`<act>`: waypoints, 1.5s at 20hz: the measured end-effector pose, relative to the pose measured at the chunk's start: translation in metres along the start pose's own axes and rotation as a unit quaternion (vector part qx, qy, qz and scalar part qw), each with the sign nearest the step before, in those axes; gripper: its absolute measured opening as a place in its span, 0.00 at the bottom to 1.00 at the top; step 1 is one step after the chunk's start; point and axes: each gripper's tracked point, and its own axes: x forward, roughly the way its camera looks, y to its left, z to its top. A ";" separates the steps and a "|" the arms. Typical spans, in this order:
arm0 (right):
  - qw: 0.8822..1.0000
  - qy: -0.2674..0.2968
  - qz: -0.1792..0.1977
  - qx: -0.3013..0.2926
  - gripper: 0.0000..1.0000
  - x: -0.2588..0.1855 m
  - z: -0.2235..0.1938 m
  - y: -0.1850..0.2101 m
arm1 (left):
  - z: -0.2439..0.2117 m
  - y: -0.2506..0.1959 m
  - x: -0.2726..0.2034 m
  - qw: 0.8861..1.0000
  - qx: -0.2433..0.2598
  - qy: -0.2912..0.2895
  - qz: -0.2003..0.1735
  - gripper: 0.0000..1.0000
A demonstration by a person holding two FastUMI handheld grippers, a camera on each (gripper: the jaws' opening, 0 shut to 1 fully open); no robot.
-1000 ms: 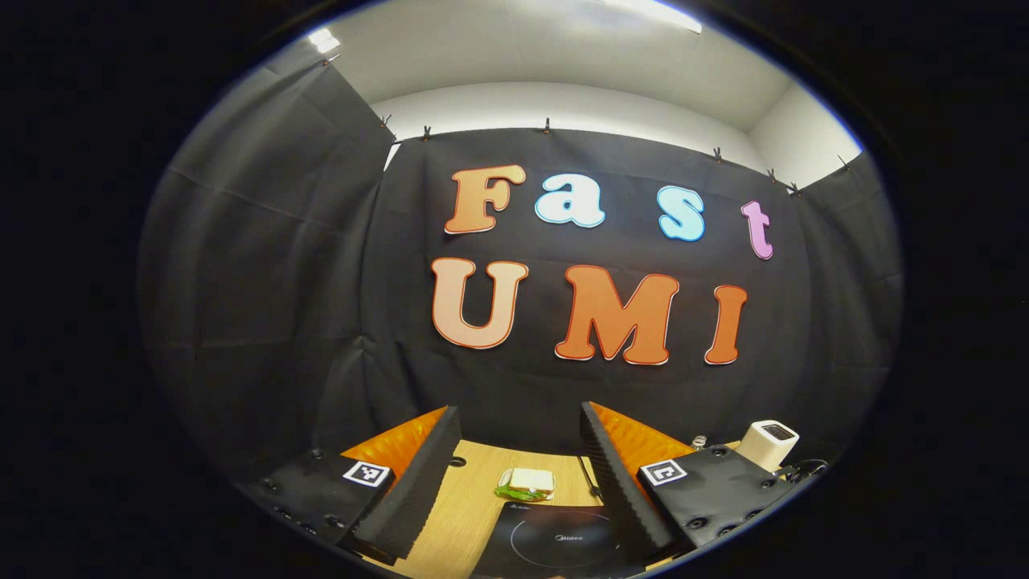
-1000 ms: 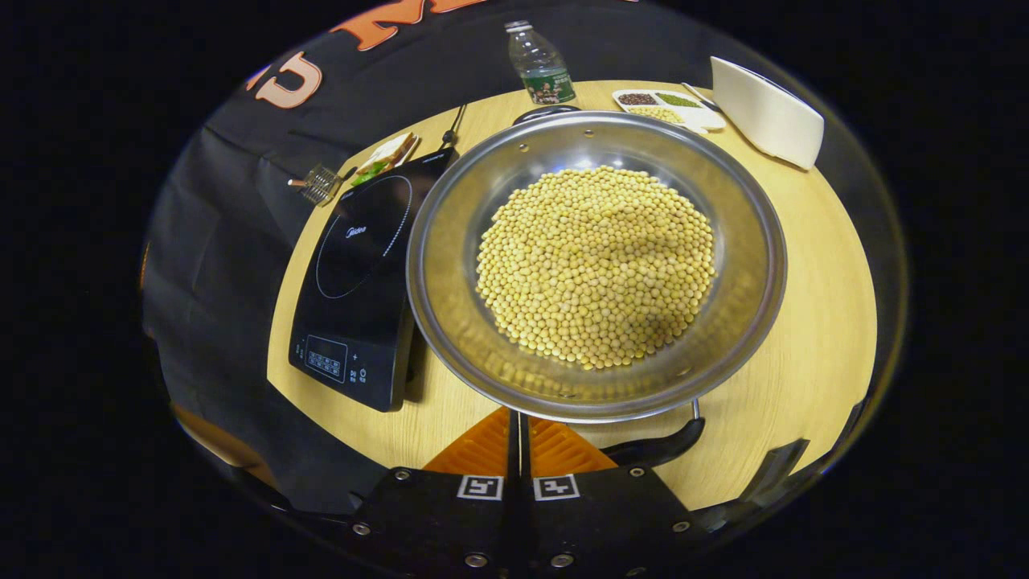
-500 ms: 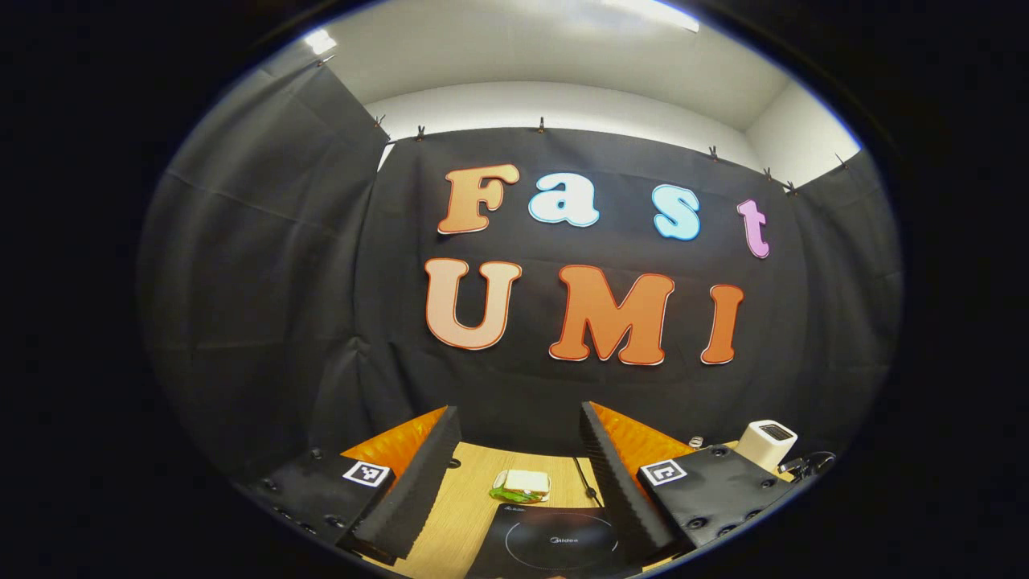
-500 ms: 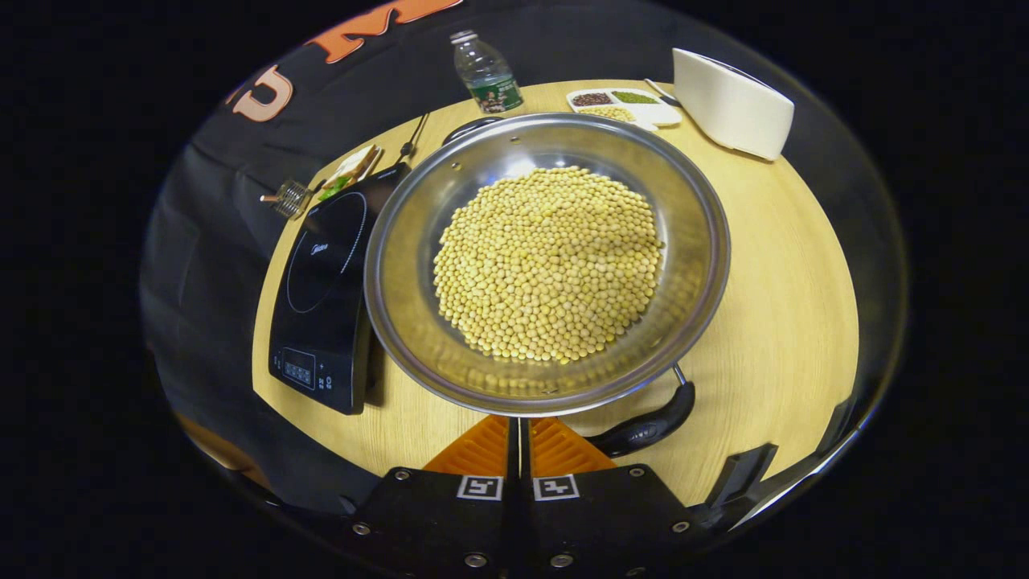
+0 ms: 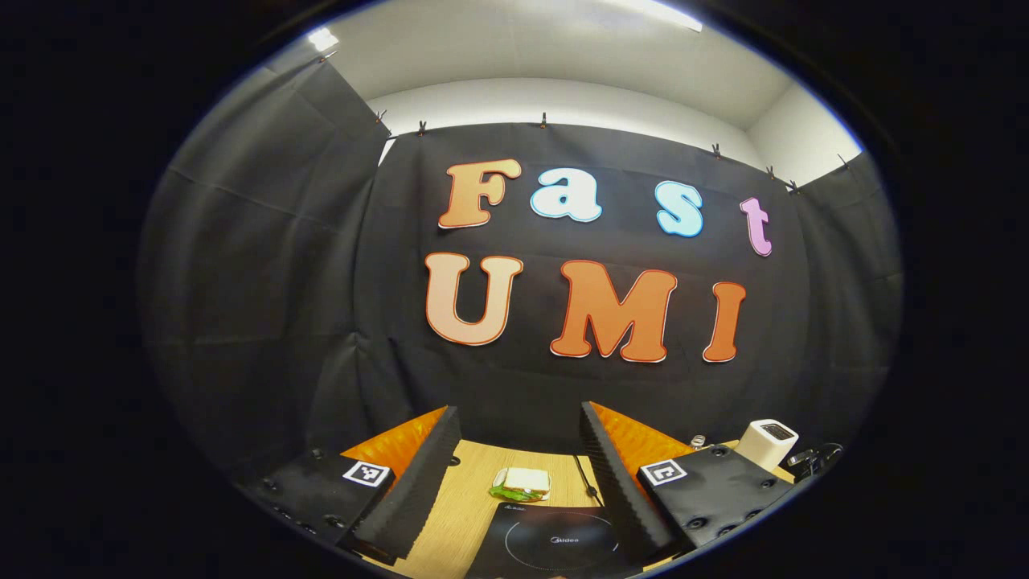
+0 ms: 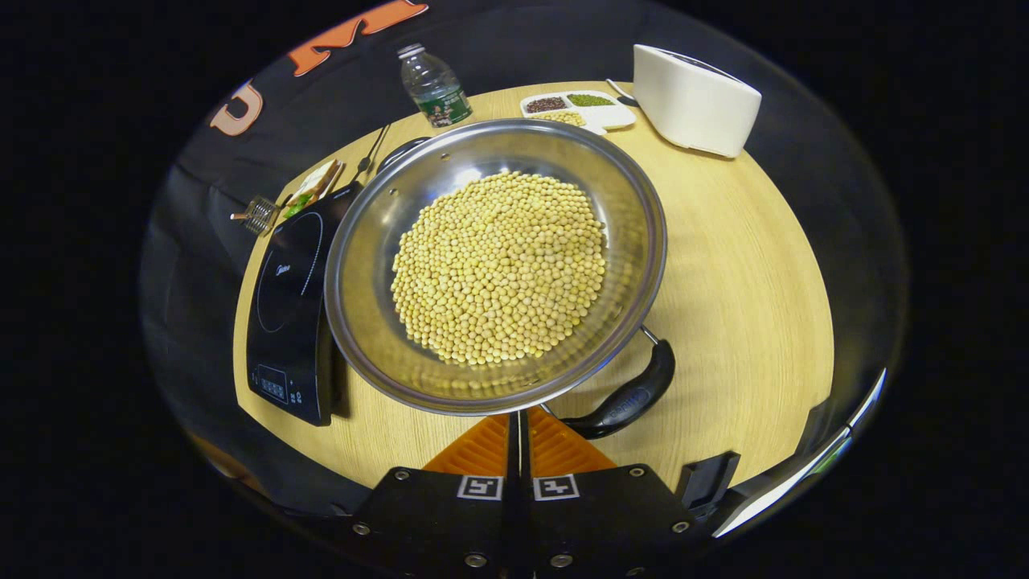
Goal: First push the handle of the pot to place it horizontally, then grasp the pot with both hands and set it on the induction cooktop.
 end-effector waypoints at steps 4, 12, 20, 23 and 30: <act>1.000 -0.004 -0.014 0.006 0.00 -0.001 0.010 -0.016 | -0.001 0.004 0.001 1.000 0.001 -0.001 0.003 0.98; 0.997 -0.029 -0.041 0.055 0.00 0.000 0.037 -0.049 | -0.011 0.011 0.003 1.000 -0.008 0.005 0.004 0.98; 0.991 -0.060 -0.076 0.090 0.00 0.008 0.067 -0.076 | -0.024 0.003 0.007 1.000 -0.008 0.016 -0.006 0.98; 0.988 -0.068 -0.079 0.112 0.00 0.014 0.079 -0.085 | -0.027 0.000 0.008 1.000 -0.008 0.021 -0.009 0.98; 0.983 -0.091 -0.092 0.129 0.00 0.020 0.107 -0.094 | -0.045 -0.013 0.011 0.999 -0.006 0.038 -0.025 0.98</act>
